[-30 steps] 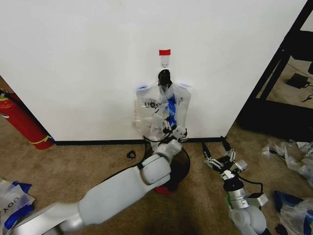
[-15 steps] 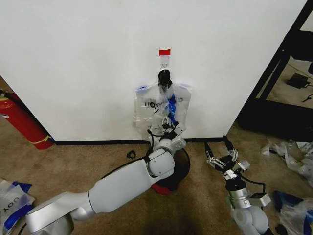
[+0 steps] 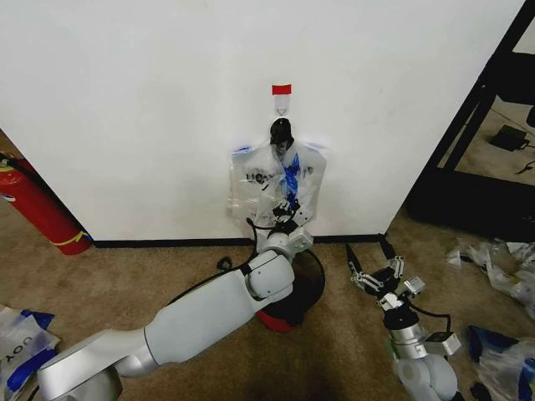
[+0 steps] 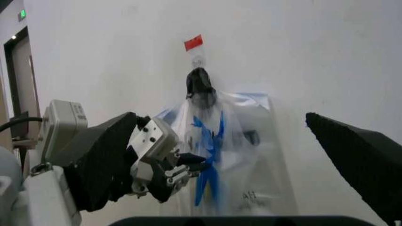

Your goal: Pick up the garbage bag from the wall and place it over the trash bin.

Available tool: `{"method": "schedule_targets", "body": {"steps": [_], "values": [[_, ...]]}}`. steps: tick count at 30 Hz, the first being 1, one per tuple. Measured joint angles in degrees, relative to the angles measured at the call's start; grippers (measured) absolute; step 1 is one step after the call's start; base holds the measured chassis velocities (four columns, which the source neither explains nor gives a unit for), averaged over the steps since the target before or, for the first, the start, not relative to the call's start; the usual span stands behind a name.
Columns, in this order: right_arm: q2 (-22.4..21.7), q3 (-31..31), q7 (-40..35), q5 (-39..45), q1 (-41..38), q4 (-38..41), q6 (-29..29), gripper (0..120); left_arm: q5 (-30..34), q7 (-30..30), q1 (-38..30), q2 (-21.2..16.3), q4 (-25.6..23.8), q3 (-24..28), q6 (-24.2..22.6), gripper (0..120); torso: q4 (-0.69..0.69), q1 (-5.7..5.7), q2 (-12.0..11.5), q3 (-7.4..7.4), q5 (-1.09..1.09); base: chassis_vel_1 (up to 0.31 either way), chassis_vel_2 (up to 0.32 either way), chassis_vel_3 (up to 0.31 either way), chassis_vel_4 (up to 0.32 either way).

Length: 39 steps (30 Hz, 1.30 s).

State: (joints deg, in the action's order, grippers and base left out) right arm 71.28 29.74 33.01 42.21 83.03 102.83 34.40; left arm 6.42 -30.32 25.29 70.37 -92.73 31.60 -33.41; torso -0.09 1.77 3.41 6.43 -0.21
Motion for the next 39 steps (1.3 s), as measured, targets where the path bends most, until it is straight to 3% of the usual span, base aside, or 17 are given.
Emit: {"method": "schedule_targets", "body": {"steps": [2, 6, 19, 21, 34, 39], "values": [[0.2, -0.1, 0.2, -0.1, 0.1, 0.0, 0.0, 100, 0.1, 0.1, 0.2, -0.1, -0.2, -0.2, 0.0, 0, 0.00, 0.00, 0.0, 0.00, 0.00, 0.000, 0.000, 0.000, 0.000], [0.4, -0.3, 0.3, -0.4, 0.2, 0.0, 0.0, 100, 0.5, 0.2, 0.2, -0.2, -0.7, -0.3, 0.0, 7, 0.00, 0.00, 0.0, 0.00, 0.00, 0.000, 0.000, 0.000, 0.000], [1.1, -0.7, 0.6, -1.4, 0.7, 0.3, 0.0, 100, 0.7, 1.0, -0.6, -0.2, -0.1, -0.2, -0.8, 53, 0.00, 0.00, 0.0, 0.00, 0.00, 0.000, 0.000, 0.000, 0.000], [1.2, -0.7, 0.6, -1.5, 0.7, 0.3, 0.0, 100, 0.6, 1.1, -0.6, -0.2, 0.1, -0.2, -0.8, 53, 0.00, 0.00, 0.0, 0.00, 0.00, 0.000, 0.000, 0.000, 0.000], [1.6, -0.9, 0.9, -1.7, 0.6, -0.4, 0.3, 100, 0.3, 1.6, -0.1, -0.5, 1.0, -1.6, 0.6, 5, 0.00, 0.00, 0.0, 0.00, 0.00, 0.000, 0.000, 0.000, 0.000], [1.4, -1.0, 0.5, -1.7, -0.1, -1.3, 0.3, 100, 0.5, 1.6, 1.8, -0.9, -0.3, -3.5, 2.1, 0, 0.00, 0.00, 0.0, 0.00, 0.00, 0.000, 0.000, 0.000, 0.000]]}}
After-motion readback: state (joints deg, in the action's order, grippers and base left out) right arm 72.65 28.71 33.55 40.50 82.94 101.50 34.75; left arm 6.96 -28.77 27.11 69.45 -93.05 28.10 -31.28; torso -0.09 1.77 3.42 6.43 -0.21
